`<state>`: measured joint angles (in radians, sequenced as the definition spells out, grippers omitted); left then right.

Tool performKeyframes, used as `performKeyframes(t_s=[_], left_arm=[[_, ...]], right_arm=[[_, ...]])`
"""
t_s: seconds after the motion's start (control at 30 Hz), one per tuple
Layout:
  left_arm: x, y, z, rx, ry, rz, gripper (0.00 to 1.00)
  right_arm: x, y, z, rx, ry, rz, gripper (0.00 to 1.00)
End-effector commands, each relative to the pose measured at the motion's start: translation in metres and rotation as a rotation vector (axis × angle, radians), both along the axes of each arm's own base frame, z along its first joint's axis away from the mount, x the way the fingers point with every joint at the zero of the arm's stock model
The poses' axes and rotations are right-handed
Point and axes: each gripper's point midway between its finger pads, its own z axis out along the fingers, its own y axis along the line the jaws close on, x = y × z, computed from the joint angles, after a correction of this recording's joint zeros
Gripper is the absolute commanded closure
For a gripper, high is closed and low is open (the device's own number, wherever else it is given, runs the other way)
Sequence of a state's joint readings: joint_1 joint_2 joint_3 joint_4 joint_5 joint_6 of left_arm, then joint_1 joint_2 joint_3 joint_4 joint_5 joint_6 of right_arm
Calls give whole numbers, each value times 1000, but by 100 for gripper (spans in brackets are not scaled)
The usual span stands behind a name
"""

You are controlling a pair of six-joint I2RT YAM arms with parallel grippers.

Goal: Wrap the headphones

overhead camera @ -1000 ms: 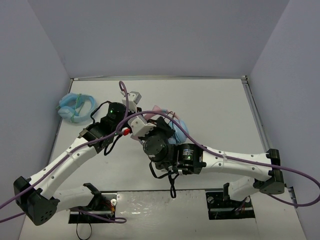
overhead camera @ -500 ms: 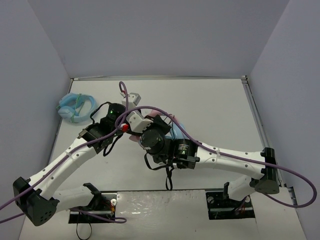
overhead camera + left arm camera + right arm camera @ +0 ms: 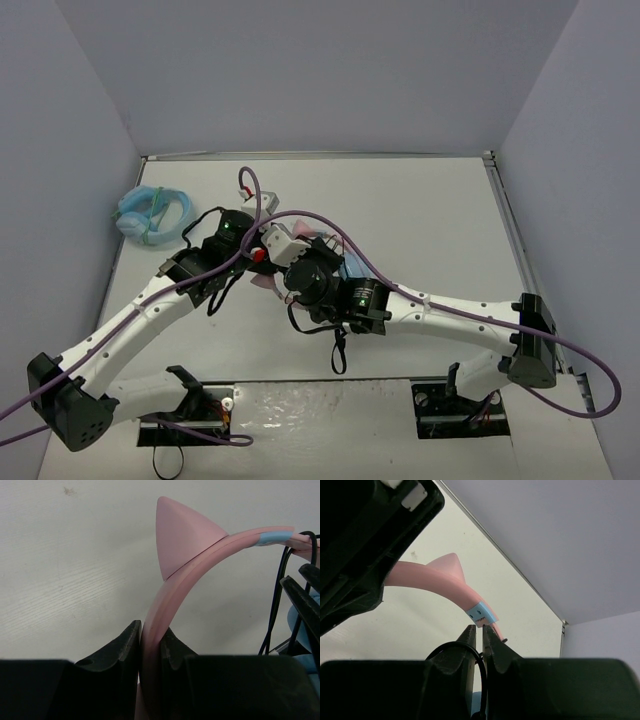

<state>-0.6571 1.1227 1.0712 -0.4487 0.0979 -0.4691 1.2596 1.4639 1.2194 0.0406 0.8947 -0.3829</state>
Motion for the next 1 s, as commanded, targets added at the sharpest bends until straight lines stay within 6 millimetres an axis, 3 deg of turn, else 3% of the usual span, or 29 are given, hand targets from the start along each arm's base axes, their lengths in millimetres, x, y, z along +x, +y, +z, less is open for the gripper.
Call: performKeyframes(t_s=[0.0, 0.4, 0.77, 0.97], left_arm=[[3, -18, 45, -117, -87, -38, 100], [11, -13, 24, -57, -45, 14, 100], [14, -13, 13, -32, -22, 28, 100], [17, -12, 5, -19, -8, 48, 100]], right_arm=[[14, -20, 1, 57, -5, -73, 92], [25, -29, -36, 26, 37, -94, 90], [33, -20, -26, 52, 30, -82, 86], [36, -15, -34, 83, 48, -82, 82]])
